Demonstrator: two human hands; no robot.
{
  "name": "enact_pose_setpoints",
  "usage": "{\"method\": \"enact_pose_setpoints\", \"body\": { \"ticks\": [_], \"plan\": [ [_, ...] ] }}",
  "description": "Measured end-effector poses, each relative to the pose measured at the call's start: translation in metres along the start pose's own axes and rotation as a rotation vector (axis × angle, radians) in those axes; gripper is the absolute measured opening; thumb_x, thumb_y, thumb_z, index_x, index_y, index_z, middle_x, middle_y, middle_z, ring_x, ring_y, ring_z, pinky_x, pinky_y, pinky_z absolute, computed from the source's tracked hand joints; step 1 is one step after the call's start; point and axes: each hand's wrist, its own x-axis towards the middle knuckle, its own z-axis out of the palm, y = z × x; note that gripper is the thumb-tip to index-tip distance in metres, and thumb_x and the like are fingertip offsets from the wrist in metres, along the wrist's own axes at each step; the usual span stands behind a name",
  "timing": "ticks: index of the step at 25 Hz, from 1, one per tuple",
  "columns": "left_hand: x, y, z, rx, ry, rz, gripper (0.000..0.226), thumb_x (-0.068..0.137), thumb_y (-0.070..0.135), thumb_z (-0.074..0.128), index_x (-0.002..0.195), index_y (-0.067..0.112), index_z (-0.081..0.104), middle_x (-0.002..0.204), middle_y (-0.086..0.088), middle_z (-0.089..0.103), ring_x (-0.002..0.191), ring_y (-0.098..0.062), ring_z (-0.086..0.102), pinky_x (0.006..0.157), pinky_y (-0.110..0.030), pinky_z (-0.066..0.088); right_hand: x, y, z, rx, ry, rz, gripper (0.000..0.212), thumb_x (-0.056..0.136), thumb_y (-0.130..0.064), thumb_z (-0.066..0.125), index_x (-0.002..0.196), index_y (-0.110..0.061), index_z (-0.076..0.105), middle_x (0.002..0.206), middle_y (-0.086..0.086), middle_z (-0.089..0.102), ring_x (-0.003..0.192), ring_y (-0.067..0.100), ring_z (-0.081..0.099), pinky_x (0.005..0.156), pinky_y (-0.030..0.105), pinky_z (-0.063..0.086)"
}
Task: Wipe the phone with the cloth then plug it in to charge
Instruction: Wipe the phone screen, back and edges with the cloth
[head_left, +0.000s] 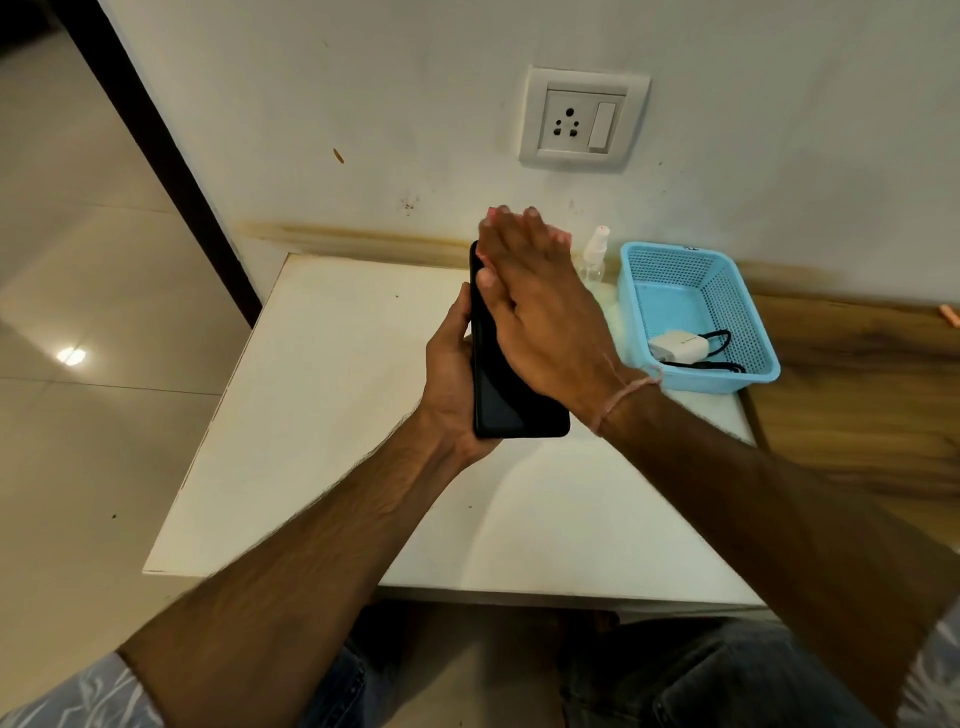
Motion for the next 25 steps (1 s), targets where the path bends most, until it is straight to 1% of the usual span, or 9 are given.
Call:
{"method": "enact_pose_setpoints", "body": {
  "ticks": [3,5,8,13,15,17,20,23,25],
  "plan": [
    [0.001,0.0,-0.004,-0.035,-0.02,0.042,0.055,0.1,0.055,0.043,0.123,0.014,0.072,0.127,-0.009,0.069,0.119,-0.025,0.065,0.103,-0.039,0.049,-0.028,-0.012,0.004,0.097,-0.055,-0.109,0.05,0.104,-0.031,0.027,0.151,-0.017,0.017,0.16,-0.002,0.007,0.148,0.013,-0.004,0.121,0.037,0.002],
    [0.001,0.004,-0.005,0.0,-0.042,0.031,0.063,0.1,0.058,0.037,0.129,0.007,0.061,0.118,-0.015,0.068,0.109,-0.029,0.065,0.098,-0.04,0.048,-0.057,-0.016,0.007,0.146,-0.103,-0.141,0.051,0.103,-0.032,0.027,0.151,-0.016,0.019,0.16,-0.001,0.009,0.148,0.012,-0.003,0.122,0.039,0.005],
    [-0.001,0.013,-0.003,0.02,-0.08,-0.054,0.076,0.097,0.066,0.034,0.133,0.001,0.05,0.109,-0.017,0.063,0.094,-0.027,0.06,0.088,-0.038,0.048,-0.104,-0.019,0.015,0.055,-0.12,-0.206,0.054,0.103,-0.038,0.025,0.151,-0.015,0.019,0.16,0.0,0.012,0.148,0.015,0.002,0.121,0.043,0.012],
    [-0.001,0.014,-0.003,-0.002,-0.058,-0.049,0.078,0.096,0.068,0.037,0.133,0.001,0.052,0.11,-0.018,0.061,0.091,-0.029,0.059,0.088,-0.039,0.046,-0.131,0.001,0.016,-0.09,-0.113,-0.335,0.053,0.102,-0.034,0.028,0.15,-0.012,0.025,0.159,0.005,0.018,0.148,0.02,0.01,0.12,0.04,0.017],
    [0.0,0.015,-0.002,-0.023,-0.055,-0.029,0.079,0.097,0.067,0.039,0.139,0.001,0.051,0.113,-0.019,0.06,0.095,-0.03,0.059,0.092,-0.039,0.047,-0.113,0.011,0.01,-0.06,-0.063,-0.26,0.051,0.103,-0.031,0.029,0.15,-0.012,0.024,0.159,0.004,0.017,0.148,0.018,0.009,0.12,0.039,0.015],
    [0.001,0.013,-0.004,0.014,-0.021,-0.017,0.076,0.097,0.065,0.041,0.143,0.006,0.053,0.125,-0.018,0.061,0.105,-0.03,0.062,0.098,-0.04,0.049,-0.083,0.016,0.005,-0.018,-0.017,-0.134,0.05,0.104,-0.028,0.029,0.151,-0.013,0.019,0.16,0.002,0.012,0.148,0.018,0.003,0.121,0.041,0.012],
    [0.0,0.006,-0.003,0.02,-0.027,-0.009,0.066,0.098,0.062,0.041,0.137,0.014,0.061,0.14,-0.014,0.059,0.122,-0.029,0.06,0.104,-0.043,0.048,-0.043,0.007,0.002,0.036,0.024,-0.005,0.05,0.104,-0.028,0.029,0.151,-0.017,0.016,0.161,-0.001,0.007,0.148,0.02,-0.003,0.121,0.041,0.004],
    [-0.001,0.003,-0.004,-0.027,-0.06,0.031,0.058,0.1,0.057,0.04,0.127,0.013,0.068,0.134,-0.011,0.064,0.122,-0.027,0.062,0.106,-0.038,0.048,-0.038,-0.011,0.009,0.053,0.041,-0.028,0.049,0.104,-0.03,0.028,0.151,-0.018,0.02,0.16,0.0,0.009,0.148,0.021,-0.004,0.121,0.04,0.001],
    [-0.002,0.007,-0.006,0.004,-0.056,0.032,0.065,0.098,0.06,0.038,0.131,0.008,0.06,0.126,-0.015,0.06,0.112,-0.029,0.061,0.1,-0.04,0.048,-0.057,-0.025,0.016,0.106,-0.022,-0.102,0.05,0.103,-0.032,0.028,0.15,-0.017,0.022,0.16,0.0,0.01,0.148,0.019,-0.004,0.121,0.042,0.003]
  ]
}}
